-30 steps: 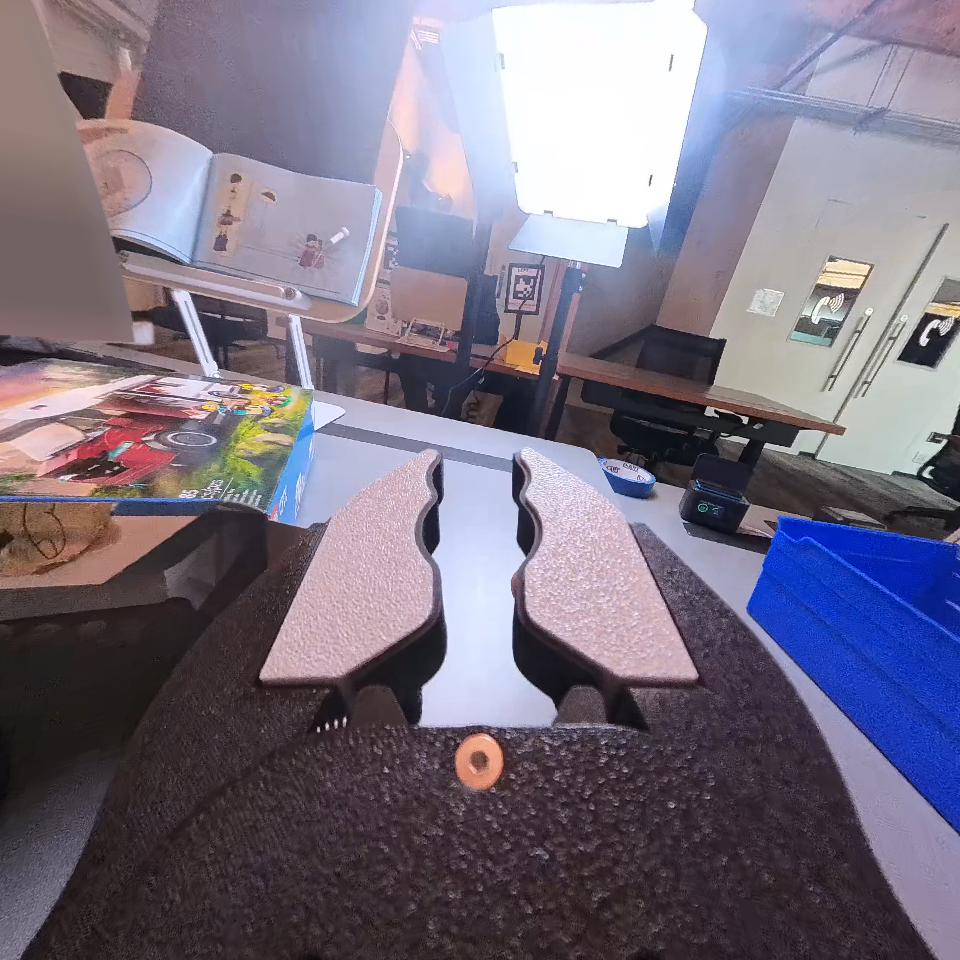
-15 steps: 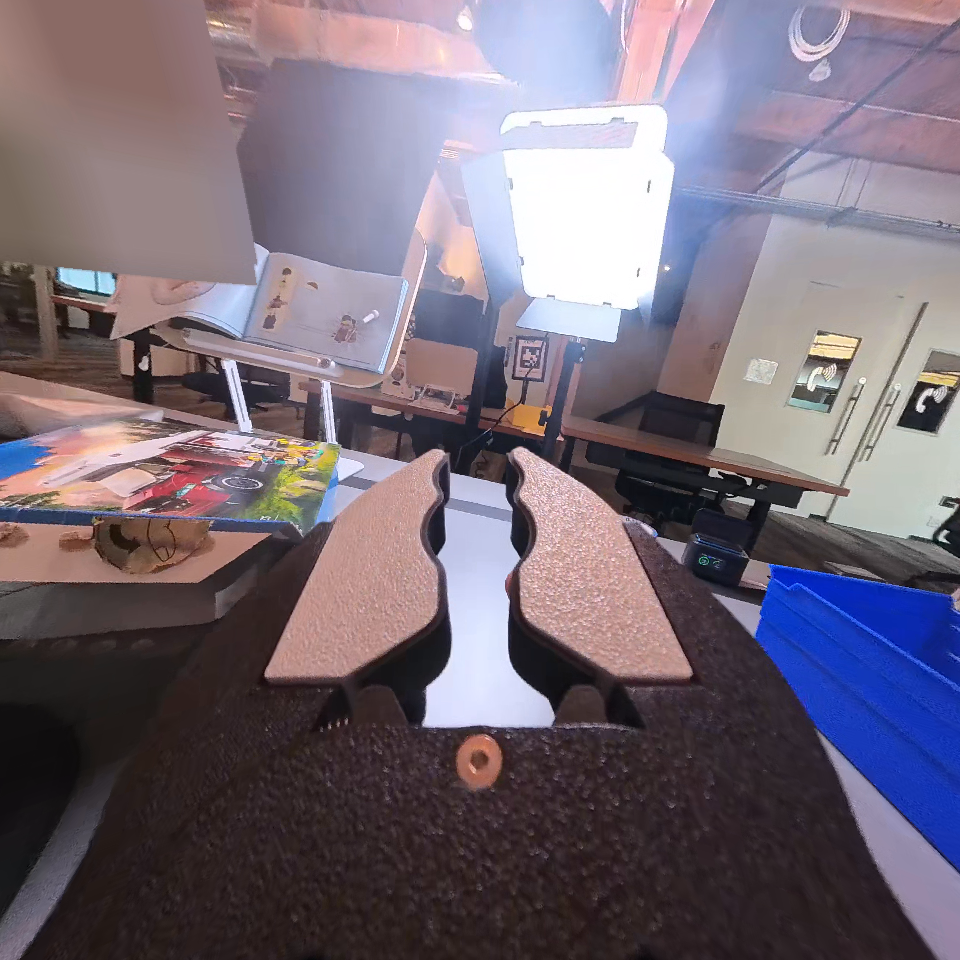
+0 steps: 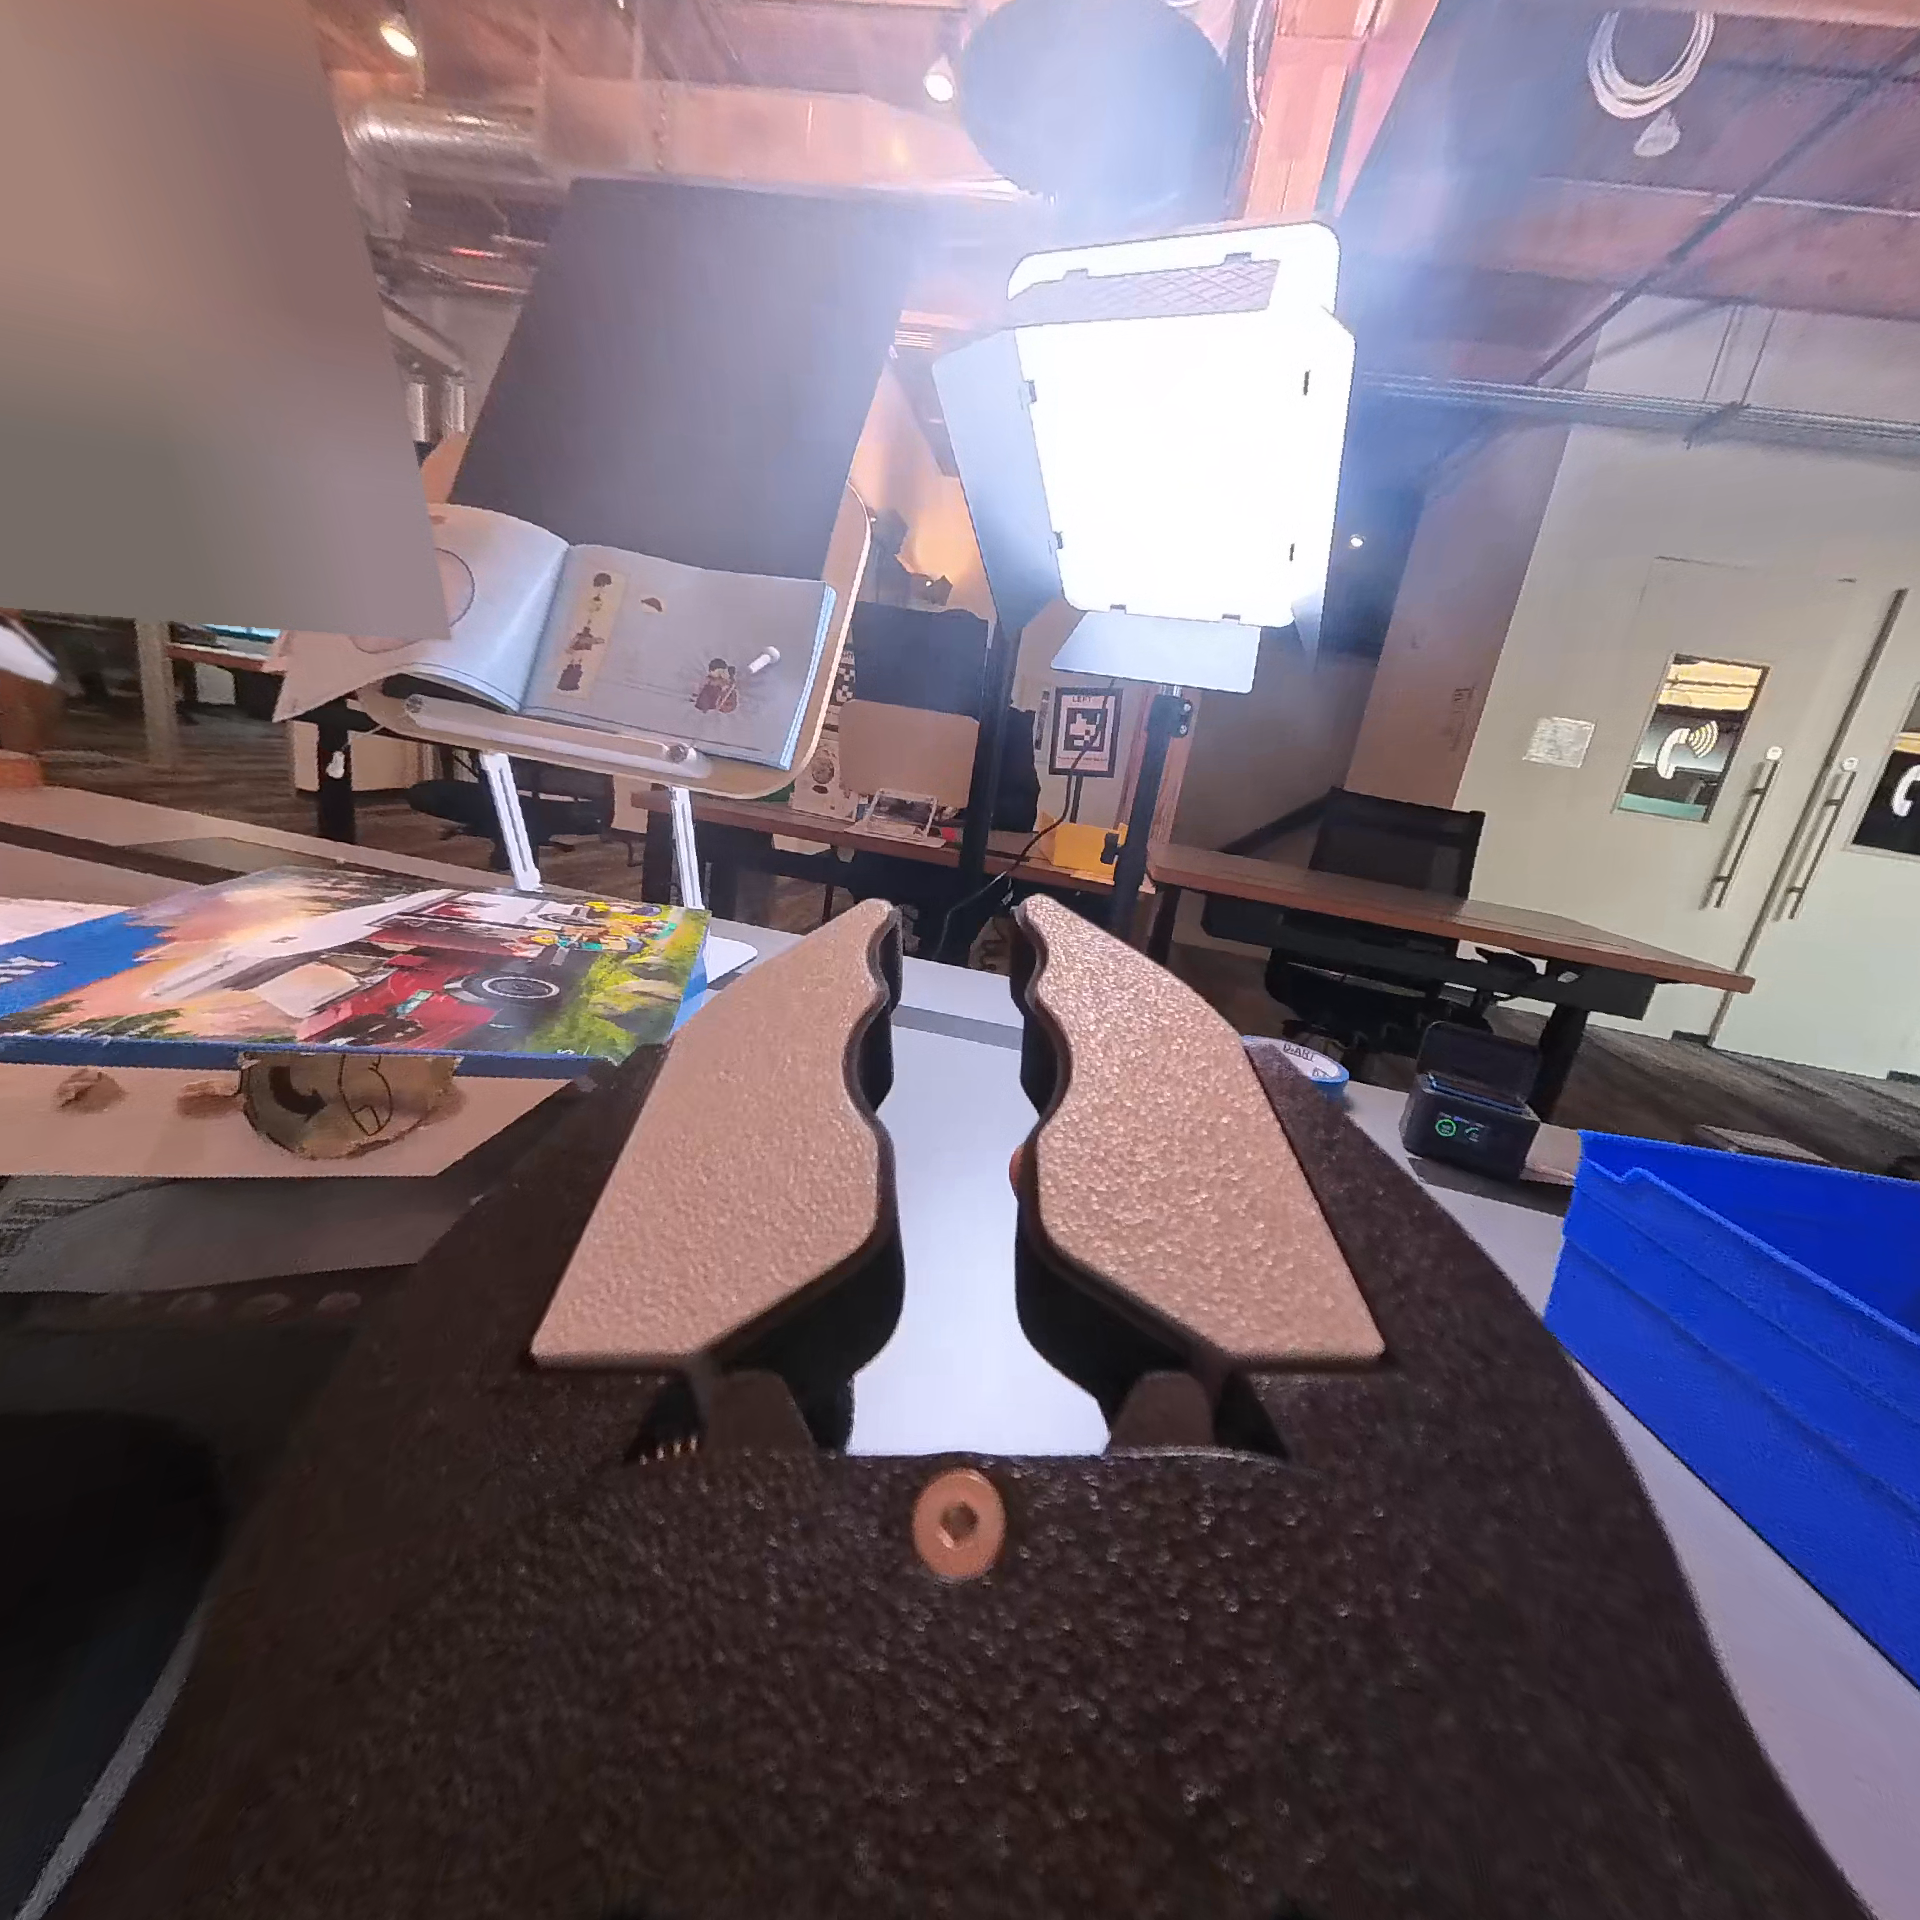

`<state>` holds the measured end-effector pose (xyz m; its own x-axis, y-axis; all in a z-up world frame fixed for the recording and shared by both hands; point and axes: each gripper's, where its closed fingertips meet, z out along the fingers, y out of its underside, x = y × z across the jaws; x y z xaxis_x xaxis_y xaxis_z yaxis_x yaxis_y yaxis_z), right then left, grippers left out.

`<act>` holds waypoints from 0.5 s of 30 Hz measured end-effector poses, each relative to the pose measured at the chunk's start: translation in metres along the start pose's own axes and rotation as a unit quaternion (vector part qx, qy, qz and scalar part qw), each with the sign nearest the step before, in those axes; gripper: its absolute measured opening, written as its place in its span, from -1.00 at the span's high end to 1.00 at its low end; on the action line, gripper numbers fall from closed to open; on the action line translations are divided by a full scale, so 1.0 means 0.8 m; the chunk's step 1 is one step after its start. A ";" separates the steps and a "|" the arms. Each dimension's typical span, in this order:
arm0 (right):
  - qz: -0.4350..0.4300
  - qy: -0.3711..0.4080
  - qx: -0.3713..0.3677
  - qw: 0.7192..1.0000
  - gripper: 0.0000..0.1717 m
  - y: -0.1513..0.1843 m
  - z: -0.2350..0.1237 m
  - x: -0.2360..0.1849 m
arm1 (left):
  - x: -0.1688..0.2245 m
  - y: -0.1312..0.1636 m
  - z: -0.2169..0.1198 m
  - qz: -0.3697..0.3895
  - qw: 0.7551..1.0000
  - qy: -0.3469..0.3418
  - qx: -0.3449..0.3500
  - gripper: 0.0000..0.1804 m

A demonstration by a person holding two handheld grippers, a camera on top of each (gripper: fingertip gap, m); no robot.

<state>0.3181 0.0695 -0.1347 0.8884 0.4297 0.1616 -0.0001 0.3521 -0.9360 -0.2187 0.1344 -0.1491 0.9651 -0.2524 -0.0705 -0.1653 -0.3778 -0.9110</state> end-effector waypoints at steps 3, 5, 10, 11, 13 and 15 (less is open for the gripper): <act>0.001 0.005 -0.003 1.000 0.77 0.002 0.000 0.004 | -0.107 0.019 0.072 -0.036 0.995 -0.094 -0.022 0.50; 0.001 0.009 -0.011 1.000 0.77 0.007 0.002 0.006 | -0.166 0.051 0.118 -0.052 0.988 -0.132 -0.060 0.50; -0.016 0.020 -0.050 0.998 0.77 0.029 0.010 0.011 | -0.243 0.110 0.200 -0.044 0.981 -0.130 -0.139 0.55; -0.022 0.023 -0.060 0.998 0.77 0.035 0.013 0.012 | -0.254 0.117 0.211 -0.034 0.980 -0.127 -0.152 0.55; -0.032 0.030 -0.080 0.996 0.77 0.045 0.017 0.016 | -0.272 0.122 0.231 -0.011 0.979 -0.121 -0.162 0.57; -0.038 0.036 -0.096 0.994 0.77 0.054 0.021 0.019 | -0.282 0.120 0.248 -0.003 0.982 -0.105 -0.160 0.59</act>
<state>0.3238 0.1052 -0.1674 0.9129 0.3456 0.2173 0.1491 0.2132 -0.9656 -0.4117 0.3321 -0.3012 0.9813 -0.0730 -0.1784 -0.1827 -0.6473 -0.7400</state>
